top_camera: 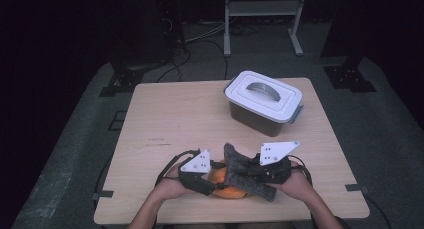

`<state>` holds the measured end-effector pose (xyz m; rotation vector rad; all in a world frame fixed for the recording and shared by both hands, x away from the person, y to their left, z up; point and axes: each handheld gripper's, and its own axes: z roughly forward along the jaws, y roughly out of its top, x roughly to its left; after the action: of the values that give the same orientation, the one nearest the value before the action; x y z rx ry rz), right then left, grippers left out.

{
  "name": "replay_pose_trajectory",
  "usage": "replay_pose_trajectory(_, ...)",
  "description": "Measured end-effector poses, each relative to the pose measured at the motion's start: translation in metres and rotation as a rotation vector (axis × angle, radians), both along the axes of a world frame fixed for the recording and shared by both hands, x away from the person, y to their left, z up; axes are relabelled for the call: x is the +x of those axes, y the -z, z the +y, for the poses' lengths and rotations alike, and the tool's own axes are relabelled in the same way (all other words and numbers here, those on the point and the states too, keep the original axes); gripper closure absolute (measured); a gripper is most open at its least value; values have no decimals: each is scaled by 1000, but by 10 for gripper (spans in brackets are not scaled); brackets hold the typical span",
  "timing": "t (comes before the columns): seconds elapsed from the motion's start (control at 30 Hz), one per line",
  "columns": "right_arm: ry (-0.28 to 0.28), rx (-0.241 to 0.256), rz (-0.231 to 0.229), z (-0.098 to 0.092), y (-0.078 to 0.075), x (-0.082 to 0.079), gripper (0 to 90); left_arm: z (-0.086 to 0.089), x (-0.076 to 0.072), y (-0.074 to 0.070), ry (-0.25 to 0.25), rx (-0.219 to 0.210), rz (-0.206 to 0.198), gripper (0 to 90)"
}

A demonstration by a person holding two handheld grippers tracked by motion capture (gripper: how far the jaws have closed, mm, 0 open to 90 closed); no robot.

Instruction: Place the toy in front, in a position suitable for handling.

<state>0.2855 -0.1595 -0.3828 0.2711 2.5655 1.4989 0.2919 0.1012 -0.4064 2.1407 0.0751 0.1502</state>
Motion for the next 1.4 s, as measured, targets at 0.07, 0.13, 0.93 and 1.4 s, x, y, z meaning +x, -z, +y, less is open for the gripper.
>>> replay_pose_trajectory(0.07,15,-1,11,-5,3,3,754,3,2,1,-7,-4,11,440)
replay_pose_trajectory(0.13,40,-9,22,-12,7,6,754,10,6,2,-21,-4,24,442)
replay_pose_trajectory(0.93,95,-24,94,-20,34,15,745,37,20,2,-101,-35,89,436)
replay_pose_trajectory(1.4,85,-5,101,-17,34,14,744,38,20,3,-87,-36,100,435)
